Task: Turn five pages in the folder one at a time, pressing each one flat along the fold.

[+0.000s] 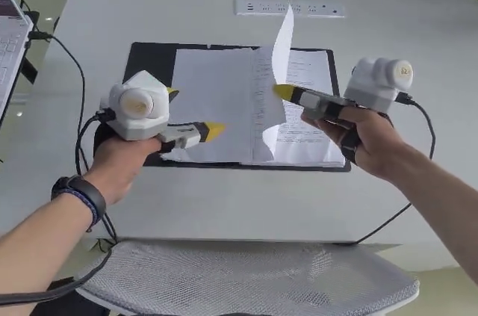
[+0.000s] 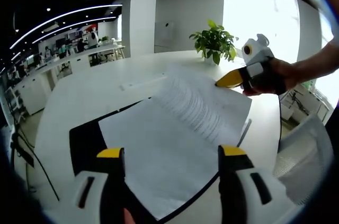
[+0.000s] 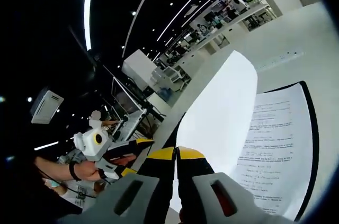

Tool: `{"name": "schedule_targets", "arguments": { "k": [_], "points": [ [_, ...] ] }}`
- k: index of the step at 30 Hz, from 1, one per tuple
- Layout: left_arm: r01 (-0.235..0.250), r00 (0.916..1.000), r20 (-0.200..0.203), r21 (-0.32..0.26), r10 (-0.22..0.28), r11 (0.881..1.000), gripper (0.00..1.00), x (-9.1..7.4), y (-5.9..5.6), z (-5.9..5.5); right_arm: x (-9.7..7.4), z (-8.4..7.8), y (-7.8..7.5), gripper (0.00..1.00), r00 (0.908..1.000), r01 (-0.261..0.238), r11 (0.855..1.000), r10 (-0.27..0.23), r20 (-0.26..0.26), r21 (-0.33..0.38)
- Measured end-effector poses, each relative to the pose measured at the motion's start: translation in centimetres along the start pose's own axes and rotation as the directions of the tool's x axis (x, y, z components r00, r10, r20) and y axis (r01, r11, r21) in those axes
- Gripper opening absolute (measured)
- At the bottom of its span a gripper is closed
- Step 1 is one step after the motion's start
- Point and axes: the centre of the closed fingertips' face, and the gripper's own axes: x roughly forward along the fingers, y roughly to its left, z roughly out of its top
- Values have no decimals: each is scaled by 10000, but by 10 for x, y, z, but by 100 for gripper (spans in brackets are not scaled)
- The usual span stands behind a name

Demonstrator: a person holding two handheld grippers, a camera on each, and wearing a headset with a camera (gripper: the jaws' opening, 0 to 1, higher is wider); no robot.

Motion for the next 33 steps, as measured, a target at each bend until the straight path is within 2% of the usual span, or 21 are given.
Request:
{"name": "schedule_targets", "arguments": {
  "k": [13, 23, 33],
  "points": [
    [-182, 9997, 151, 9, 182, 9998, 78, -39, 10, -3, 39, -11, 25, 0, 9965, -615, 9979, 604, -577, -176],
    [-404, 9986, 334, -105, 407, 9991, 79, -61, 16, -2, 71, -32, 38, 0, 9885, -947, 9955, 930, -1189, -88],
    [-559, 9972, 475, -238, 570, 9982, 80, -77, 18, -1, 102, -49, 39, 0, 9797, -991, 9951, 986, -1745, 55]
  ]
}}
